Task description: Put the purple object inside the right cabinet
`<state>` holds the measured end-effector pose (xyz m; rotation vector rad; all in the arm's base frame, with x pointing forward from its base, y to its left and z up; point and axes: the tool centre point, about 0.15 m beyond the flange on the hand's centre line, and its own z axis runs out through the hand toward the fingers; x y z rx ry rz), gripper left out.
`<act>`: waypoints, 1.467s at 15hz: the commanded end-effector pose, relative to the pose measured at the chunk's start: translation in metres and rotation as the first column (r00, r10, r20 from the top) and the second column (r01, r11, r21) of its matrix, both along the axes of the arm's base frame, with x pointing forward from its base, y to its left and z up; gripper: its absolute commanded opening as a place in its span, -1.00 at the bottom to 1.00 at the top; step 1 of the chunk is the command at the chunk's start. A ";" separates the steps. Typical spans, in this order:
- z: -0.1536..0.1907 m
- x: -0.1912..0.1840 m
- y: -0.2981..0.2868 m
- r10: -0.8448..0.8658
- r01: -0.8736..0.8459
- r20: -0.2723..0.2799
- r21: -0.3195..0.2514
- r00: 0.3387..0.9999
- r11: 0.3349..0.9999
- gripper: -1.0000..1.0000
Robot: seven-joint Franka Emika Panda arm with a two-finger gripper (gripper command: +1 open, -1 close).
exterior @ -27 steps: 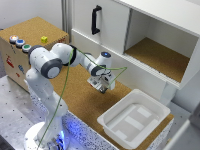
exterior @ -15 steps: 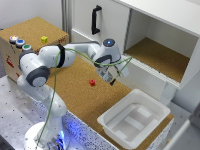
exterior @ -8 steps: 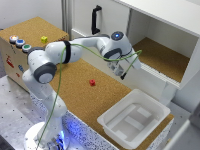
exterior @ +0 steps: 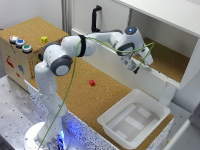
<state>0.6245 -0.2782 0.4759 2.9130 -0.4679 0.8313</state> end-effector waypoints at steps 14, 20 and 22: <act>0.045 -0.102 0.042 0.182 -0.205 0.110 0.261 0.977 0.943 1.00; -0.041 -0.207 0.108 0.273 -0.241 -0.070 0.298 0.959 0.924 1.00; -0.073 -0.233 0.138 0.311 -0.268 -0.089 0.322 0.946 0.908 1.00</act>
